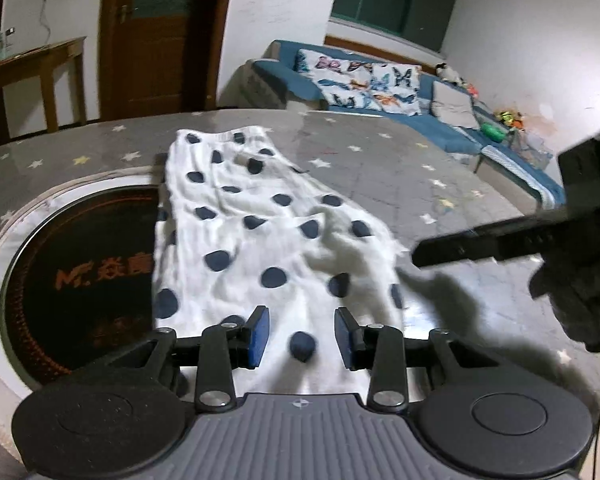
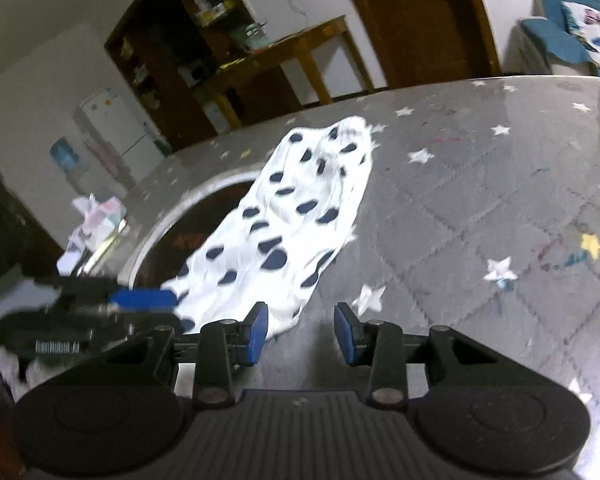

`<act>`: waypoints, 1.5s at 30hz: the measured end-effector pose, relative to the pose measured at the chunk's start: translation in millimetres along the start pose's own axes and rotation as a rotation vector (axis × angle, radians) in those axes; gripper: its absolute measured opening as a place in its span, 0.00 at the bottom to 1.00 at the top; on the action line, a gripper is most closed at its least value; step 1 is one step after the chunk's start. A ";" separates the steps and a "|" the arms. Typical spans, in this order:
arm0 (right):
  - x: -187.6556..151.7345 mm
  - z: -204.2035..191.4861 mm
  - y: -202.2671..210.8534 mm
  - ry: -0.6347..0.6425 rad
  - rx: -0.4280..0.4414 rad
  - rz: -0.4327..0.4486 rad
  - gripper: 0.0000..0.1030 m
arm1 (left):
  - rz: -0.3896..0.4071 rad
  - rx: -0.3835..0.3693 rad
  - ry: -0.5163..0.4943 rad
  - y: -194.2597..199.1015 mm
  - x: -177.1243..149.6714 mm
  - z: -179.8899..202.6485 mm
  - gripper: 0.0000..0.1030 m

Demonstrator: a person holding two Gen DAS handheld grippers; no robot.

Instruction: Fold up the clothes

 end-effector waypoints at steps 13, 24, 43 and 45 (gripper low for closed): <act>-2.3 -18.0 -8.3 0.099 -0.026 0.020 0.04 | -0.042 0.039 0.011 -12.9 -3.8 -9.7 0.38; -4.1 -30.3 25.1 0.183 -0.189 0.028 0.07 | -0.023 0.039 0.004 -0.1 -9.1 -14.2 0.41; -11.4 -52.0 -22.7 0.226 -0.128 -0.067 0.34 | 0.039 0.186 -0.011 -7.7 25.5 -41.2 0.39; -10.7 -54.5 -21.3 0.229 -0.131 -0.055 0.34 | 0.039 0.199 -0.009 -18.0 34.9 -46.0 0.39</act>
Point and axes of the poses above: each gripper's, at about its wrist camera, not at the fingertips, and y roughly against the way its jaws point, z to its right, x to its top, the point moved 3 cm from there along -y, roughly the way its jaws point, and after that the axes turned 6 degrees about -z, right-handed, at the moved point
